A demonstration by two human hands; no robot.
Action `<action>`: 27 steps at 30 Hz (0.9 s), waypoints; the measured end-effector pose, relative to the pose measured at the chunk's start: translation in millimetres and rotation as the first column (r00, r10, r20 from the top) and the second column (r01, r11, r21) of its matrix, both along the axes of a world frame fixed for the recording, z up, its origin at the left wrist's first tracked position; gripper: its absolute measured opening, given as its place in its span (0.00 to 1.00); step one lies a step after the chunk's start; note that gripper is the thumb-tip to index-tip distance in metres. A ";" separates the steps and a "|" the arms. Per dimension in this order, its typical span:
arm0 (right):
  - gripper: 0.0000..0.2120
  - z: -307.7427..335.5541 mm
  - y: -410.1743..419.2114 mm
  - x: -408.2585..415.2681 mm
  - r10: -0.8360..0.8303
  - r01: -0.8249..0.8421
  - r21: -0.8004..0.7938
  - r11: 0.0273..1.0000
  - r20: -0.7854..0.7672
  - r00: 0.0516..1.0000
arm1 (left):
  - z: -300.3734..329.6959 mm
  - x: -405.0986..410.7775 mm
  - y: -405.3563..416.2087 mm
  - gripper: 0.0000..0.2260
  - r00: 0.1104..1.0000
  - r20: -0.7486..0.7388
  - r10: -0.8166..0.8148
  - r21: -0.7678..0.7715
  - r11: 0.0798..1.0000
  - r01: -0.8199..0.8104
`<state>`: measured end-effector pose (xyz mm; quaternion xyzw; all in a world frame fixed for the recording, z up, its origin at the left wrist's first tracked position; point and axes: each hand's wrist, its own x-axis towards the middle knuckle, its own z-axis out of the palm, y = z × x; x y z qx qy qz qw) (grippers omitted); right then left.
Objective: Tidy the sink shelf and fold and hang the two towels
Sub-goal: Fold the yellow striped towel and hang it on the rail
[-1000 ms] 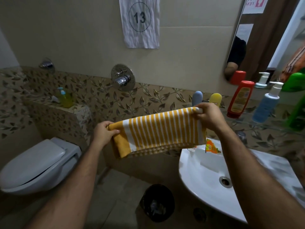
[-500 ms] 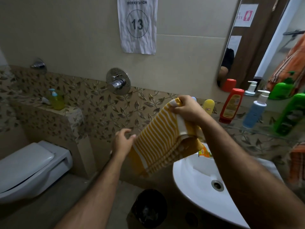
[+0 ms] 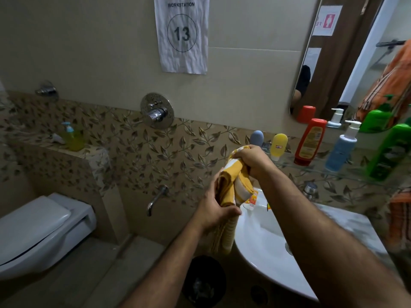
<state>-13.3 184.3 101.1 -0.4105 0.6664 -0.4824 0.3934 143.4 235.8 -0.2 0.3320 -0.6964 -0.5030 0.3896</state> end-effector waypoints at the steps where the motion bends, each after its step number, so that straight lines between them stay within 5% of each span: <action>1: 0.07 0.9 -0.1 0.1 -0.006 0.006 0.007 1.000 0.018 1.000 | 0.4 -0.2 2.0 0.58 0.999 0.051 0.020 0.002 1.000 -0.020; 5: 0.12 2.9 -1.8 -0.4 -0.020 0.019 0.013 1.000 0.068 0.998 | 3.0 3.8 0.3 0.47 0.994 0.063 0.089 -0.106 0.991 -0.082; 14: 0.02 4.5 -4.1 6.5 -0.018 0.014 0.034 0.999 0.122 0.992 | 21.3 14.3 4.9 0.16 0.995 -0.077 0.070 -0.033 0.997 -0.072; 17: 0.04 3.3 -4.0 6.4 -0.013 0.009 0.030 0.999 0.128 0.992 | 21.1 14.6 4.8 0.15 0.992 -0.098 0.080 -0.014 0.997 -0.082; 23: 0.06 -1.9 -5.4 10.2 -0.011 0.013 -0.011 1.000 0.129 0.992 | 12.4 4.1 4.5 0.22 0.974 -0.008 0.225 -0.286 0.933 -0.218; 27: 0.04 -4.7 -8.0 9.7 -0.044 0.045 0.003 0.999 0.207 0.977 | 7.1 2.8 4.4 0.22 0.967 -0.035 0.254 -0.296 0.921 -0.253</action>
